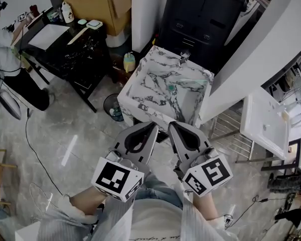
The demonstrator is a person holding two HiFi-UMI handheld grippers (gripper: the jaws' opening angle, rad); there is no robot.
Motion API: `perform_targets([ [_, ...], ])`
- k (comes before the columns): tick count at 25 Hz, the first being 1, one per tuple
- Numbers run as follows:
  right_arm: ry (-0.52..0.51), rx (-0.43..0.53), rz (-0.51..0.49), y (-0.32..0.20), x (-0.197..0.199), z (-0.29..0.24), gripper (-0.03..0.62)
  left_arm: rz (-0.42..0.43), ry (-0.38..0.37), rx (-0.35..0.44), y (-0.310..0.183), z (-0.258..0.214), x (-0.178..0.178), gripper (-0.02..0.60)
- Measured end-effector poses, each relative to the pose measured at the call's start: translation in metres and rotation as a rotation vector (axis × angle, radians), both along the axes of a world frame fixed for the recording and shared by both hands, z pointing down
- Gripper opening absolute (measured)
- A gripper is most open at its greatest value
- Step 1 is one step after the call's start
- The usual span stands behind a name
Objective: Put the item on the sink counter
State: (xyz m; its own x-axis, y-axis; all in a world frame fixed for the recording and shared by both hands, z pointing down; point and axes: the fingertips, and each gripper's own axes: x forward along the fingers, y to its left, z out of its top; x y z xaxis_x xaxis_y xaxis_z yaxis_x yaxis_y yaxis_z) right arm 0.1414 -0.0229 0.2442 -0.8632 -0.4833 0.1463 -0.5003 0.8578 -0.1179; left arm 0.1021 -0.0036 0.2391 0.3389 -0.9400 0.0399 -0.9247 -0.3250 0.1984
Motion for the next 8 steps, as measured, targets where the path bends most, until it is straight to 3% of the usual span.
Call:
perform_targets([
  [8,0.006,0.024,0.011,-0.0034,0.0076,-0.0042,0.008,0.053,-0.031,0.008,-0.0046,-0.0024,0.0053,0.015],
])
